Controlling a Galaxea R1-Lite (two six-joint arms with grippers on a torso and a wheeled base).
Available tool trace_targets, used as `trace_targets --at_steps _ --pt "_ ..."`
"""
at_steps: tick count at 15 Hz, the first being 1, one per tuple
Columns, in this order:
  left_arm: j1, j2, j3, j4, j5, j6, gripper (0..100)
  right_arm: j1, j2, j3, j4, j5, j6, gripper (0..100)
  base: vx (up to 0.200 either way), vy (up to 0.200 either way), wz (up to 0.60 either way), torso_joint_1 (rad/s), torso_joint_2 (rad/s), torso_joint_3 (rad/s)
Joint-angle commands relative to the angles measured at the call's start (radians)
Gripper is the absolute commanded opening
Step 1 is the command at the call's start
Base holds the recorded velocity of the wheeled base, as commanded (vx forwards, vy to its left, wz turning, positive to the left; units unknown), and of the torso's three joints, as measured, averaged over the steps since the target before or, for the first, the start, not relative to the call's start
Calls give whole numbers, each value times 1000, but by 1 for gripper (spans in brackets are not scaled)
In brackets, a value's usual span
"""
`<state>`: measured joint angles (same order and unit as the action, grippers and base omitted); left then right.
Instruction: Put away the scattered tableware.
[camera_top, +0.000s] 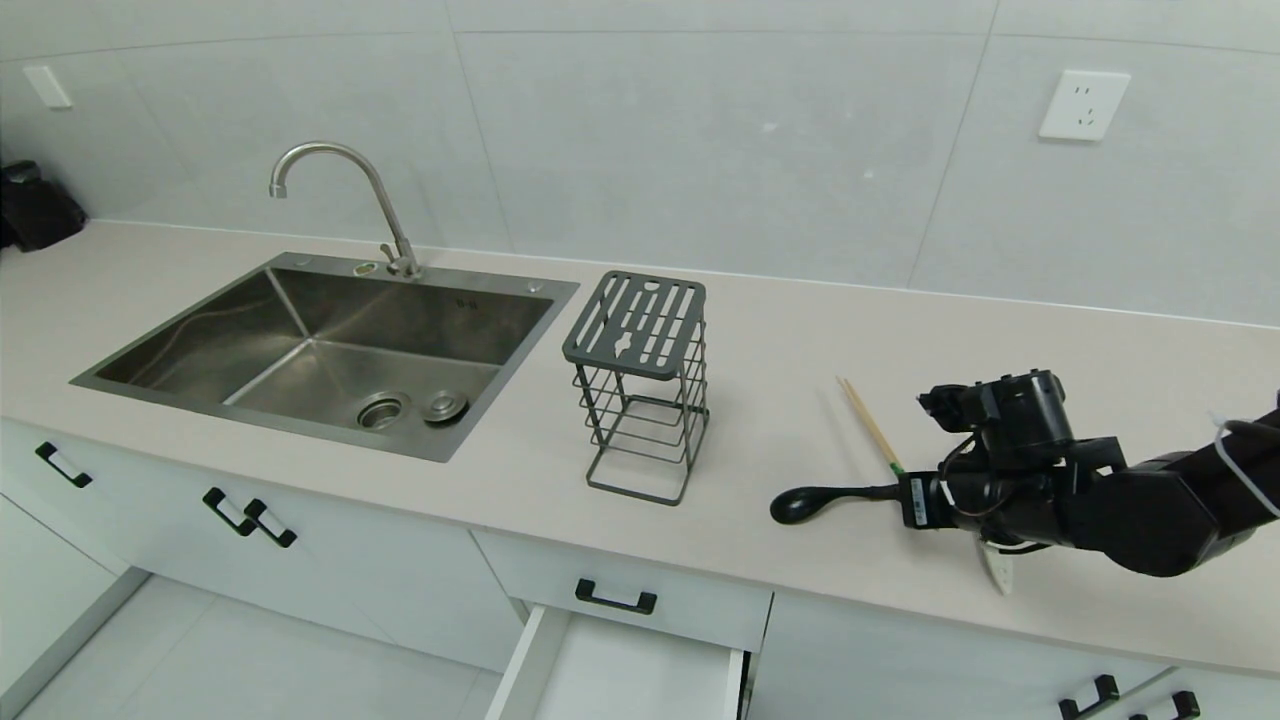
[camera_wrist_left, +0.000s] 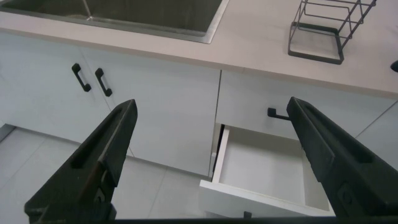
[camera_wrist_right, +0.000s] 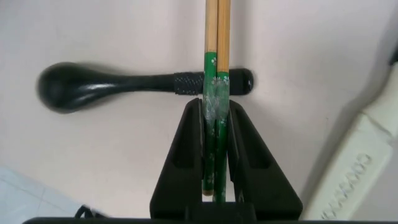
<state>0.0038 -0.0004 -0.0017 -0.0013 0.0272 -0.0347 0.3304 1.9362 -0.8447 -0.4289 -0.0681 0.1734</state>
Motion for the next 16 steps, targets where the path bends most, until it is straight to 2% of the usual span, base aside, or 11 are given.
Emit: trace_targets --at_steps 1,8,13,16 --pt "1 0 0 0 0 -1 100 35 -138 79 -4 2 0 0 0 0 0 0 0 0" --pt "1 0 0 0 0 -1 100 168 -390 256 -4 -15 1 0 0 0 0 0 0 0" --pt "1 0 0 0 0 -1 100 252 -474 268 -74 -13 -14 0 0 0 0 0 0 0" --pt "1 0 0 0 0 -1 100 257 -500 268 -114 -9 -72 0 0 0 0 0 0 0"
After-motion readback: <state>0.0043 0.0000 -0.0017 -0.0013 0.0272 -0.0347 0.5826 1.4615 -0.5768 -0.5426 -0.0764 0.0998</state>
